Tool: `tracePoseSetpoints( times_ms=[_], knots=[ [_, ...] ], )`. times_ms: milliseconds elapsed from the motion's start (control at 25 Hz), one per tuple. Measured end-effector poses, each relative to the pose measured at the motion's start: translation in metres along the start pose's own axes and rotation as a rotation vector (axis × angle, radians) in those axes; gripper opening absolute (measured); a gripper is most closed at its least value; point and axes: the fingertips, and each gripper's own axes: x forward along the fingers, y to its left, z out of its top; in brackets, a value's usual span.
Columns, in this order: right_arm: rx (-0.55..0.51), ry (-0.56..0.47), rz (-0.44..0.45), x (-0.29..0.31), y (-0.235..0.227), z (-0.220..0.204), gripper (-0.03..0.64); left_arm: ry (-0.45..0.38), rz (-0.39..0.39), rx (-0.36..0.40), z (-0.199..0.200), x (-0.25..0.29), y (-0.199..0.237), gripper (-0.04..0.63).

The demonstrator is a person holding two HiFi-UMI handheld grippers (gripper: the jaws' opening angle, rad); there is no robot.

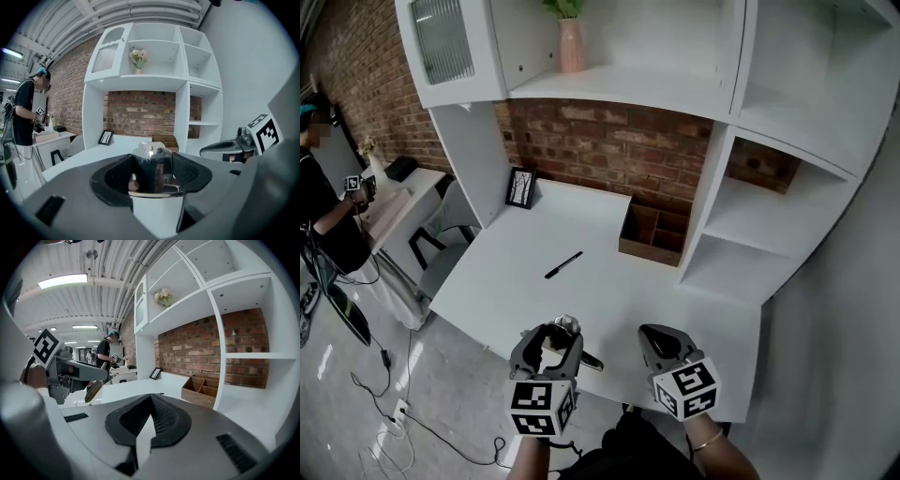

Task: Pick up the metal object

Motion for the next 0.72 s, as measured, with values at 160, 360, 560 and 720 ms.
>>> tracePoseSetpoints(
  times_ms=[160,360,560,720],
  knots=[
    [-0.003,-0.011,-0.009,-0.005,0.007,0.002,0.005,-0.001,0.001,-0.002,-0.004,-0.011,0.001,0.275],
    [-0.015,-0.014,-0.012,-0.009,0.016,0.0,0.005,0.001,0.004,-0.003,-0.01,-0.022,0.003,0.275],
    [-0.021,-0.017,-0.015,-0.015,0.022,-0.001,0.005,0.0,0.008,-0.012,-0.016,-0.032,0.005,0.275],
    [-0.021,-0.021,-0.017,-0.018,0.024,-0.001,0.005,0.002,0.018,-0.015,-0.019,-0.035,0.007,0.275]
  ],
)
